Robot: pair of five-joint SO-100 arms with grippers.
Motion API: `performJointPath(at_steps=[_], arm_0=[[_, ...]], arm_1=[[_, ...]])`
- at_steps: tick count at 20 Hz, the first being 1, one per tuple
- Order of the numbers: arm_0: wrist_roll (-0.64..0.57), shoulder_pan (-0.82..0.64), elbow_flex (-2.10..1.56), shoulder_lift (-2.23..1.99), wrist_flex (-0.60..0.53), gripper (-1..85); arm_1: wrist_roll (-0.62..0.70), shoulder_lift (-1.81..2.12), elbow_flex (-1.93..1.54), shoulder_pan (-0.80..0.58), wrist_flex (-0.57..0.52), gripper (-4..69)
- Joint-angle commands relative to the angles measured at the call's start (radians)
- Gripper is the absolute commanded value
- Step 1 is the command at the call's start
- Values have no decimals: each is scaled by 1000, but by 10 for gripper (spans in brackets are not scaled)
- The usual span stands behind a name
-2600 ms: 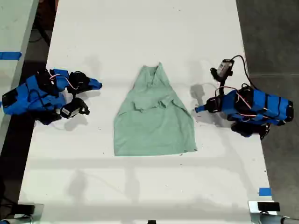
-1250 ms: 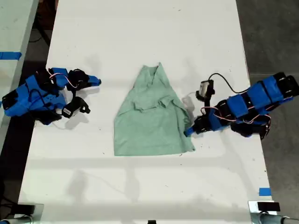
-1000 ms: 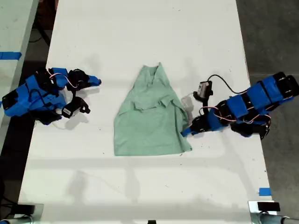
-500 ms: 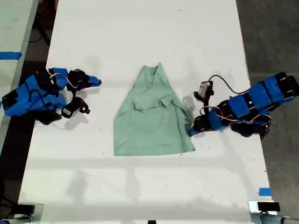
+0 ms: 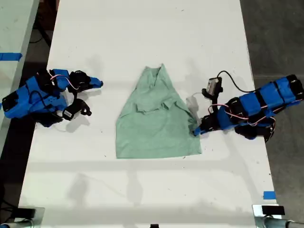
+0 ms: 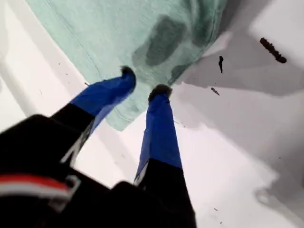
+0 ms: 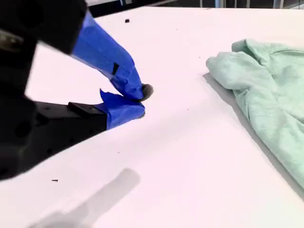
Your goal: Fold t shirt
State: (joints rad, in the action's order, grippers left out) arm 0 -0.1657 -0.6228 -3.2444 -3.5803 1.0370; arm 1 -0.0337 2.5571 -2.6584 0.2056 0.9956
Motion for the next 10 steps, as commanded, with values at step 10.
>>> performJointPath(at_steps=[10], arm_0=[[15,12,-29,-6,-17,3]], arm_1=[[-18,-586,230,51,-186,-3]])
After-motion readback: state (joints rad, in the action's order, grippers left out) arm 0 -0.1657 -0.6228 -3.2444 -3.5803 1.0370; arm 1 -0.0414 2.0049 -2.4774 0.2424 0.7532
